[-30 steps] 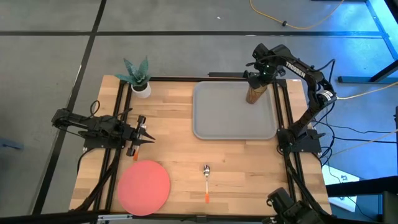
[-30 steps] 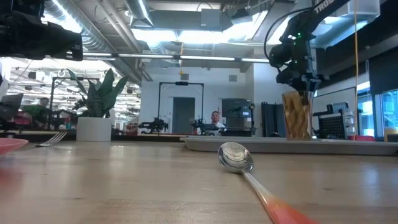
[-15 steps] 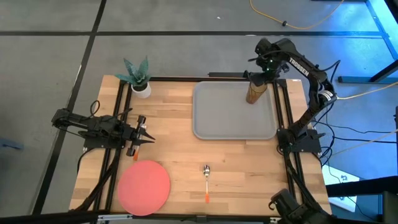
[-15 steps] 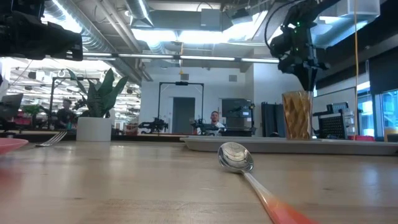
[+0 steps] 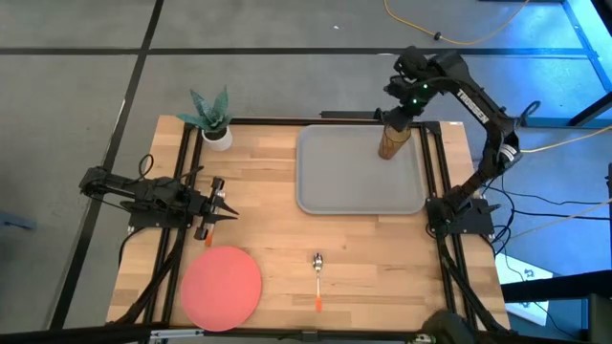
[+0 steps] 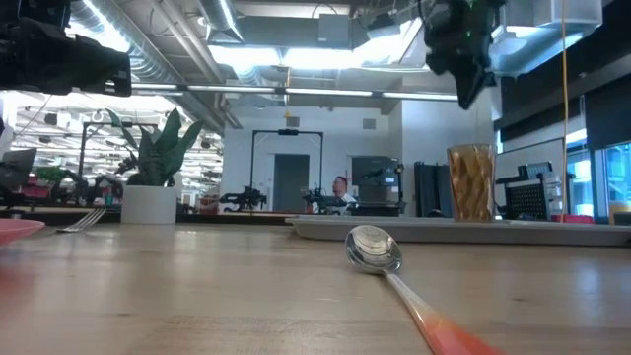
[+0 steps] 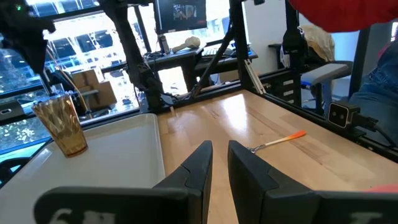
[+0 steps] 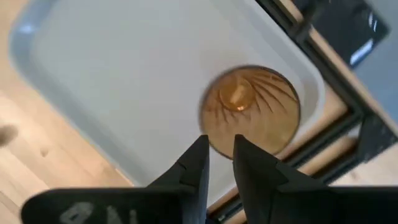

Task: Pick and place plate/cup/fork/spoon on tray
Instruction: Put the pink plate on the gray serving tray to the bottom left of the orange glass

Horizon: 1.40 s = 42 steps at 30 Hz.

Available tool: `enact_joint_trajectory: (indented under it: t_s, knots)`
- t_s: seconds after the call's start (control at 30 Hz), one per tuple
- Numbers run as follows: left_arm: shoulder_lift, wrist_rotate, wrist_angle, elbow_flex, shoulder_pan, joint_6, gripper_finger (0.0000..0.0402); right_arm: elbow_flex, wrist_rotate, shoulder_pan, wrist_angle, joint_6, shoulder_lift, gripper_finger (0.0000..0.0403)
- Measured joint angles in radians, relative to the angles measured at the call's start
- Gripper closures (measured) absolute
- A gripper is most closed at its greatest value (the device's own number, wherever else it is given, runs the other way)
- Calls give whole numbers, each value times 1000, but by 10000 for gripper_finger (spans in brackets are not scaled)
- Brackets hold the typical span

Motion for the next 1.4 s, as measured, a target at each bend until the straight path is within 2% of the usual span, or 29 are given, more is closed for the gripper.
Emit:
enact_joint_trajectory:
  t_s: [0.37, 0.6, 0.87, 1.13, 1.3, 1.4]
  knots:
    - [0, 0, 0, 0, 0, 0, 356, 1, -29, 286, 22, -185, -184, 330]
    - [0, 0, 0, 0, 0, 0, 356, 1, -268, 436, 142, -420, -291, 330]
    - [0, 0, 0, 0, 0, 0, 356, -25, -500, 540, 138, -469, -360, 330]
    - [0, 0, 0, 0, 0, 0, 356, -132, -502, 675, 91, -468, -429, 330]
    - [0, 1, 14, 0, 0, 0, 356, -214, -494, 751, 175, -394, -473, 330]
    - [0, -11, 25, 4, 0, 0, 356, -263, -435, 789, 244, -321, -493, 330]
